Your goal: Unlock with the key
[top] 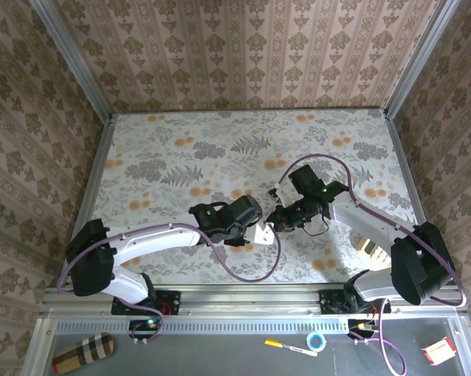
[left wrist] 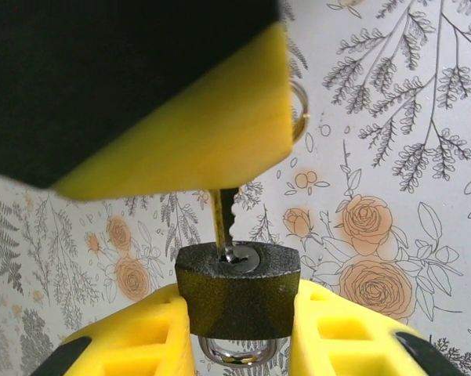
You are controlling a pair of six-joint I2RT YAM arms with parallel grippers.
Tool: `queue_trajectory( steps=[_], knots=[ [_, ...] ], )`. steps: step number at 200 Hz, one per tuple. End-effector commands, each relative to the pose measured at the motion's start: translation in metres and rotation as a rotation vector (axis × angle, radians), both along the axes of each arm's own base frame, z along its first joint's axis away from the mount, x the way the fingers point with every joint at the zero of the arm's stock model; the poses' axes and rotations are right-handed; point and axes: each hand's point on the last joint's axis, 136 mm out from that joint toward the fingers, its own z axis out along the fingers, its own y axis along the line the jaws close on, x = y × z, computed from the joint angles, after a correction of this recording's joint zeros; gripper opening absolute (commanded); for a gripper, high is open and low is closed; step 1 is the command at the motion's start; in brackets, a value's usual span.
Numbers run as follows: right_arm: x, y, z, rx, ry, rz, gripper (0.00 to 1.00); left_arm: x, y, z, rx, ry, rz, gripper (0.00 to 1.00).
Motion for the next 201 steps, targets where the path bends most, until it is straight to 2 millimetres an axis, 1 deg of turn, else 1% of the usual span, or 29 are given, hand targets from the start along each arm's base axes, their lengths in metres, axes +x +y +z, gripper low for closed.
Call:
queue_trajectory(
  steps=[1, 22, 49, 81, 103, 133, 149, 165, 185, 201],
  knots=[
    [0.008, 0.029, 0.038, 0.157, -0.109, 0.094, 0.00, -0.019, -0.064, 0.042, -0.213, -0.044, -0.159, 0.00],
    [0.008, 0.028, 0.038, 0.153, -0.098, 0.090, 0.00, -0.018, -0.065, 0.043, -0.207, -0.079, -0.171, 0.00],
    [0.008, 0.031, 0.041, 0.186, -0.083, 0.077, 0.00, -0.016, -0.067, 0.042, -0.197, -0.123, -0.175, 0.00],
    [0.006, 0.032, 0.040, 0.210, -0.076, 0.059, 0.00, -0.009, -0.069, 0.058, -0.298, -0.112, -0.110, 0.00],
    [0.006, 0.031, 0.037, 0.213, -0.070, 0.040, 0.00, 0.000, -0.066, 0.069, -0.356, -0.096, -0.045, 0.00],
    [0.005, 0.031, 0.034, 0.210, -0.069, 0.036, 0.00, -0.008, -0.068, 0.072, -0.396, -0.067, -0.059, 0.00],
    [0.007, 0.031, 0.033, 0.207, -0.068, 0.035, 0.00, -0.016, -0.071, 0.068, -0.388, -0.071, -0.094, 0.00],
    [0.009, 0.031, 0.034, 0.206, -0.070, 0.030, 0.00, -0.021, -0.074, 0.064, -0.378, -0.079, -0.106, 0.00],
    [0.015, 0.033, 0.039, 0.234, -0.073, 0.010, 0.00, -0.020, -0.078, 0.064, -0.407, -0.109, -0.100, 0.00],
    [0.021, 0.033, 0.043, 0.266, -0.048, -0.028, 0.00, -0.013, -0.079, 0.069, -0.457, -0.175, -0.070, 0.00]
  ],
)
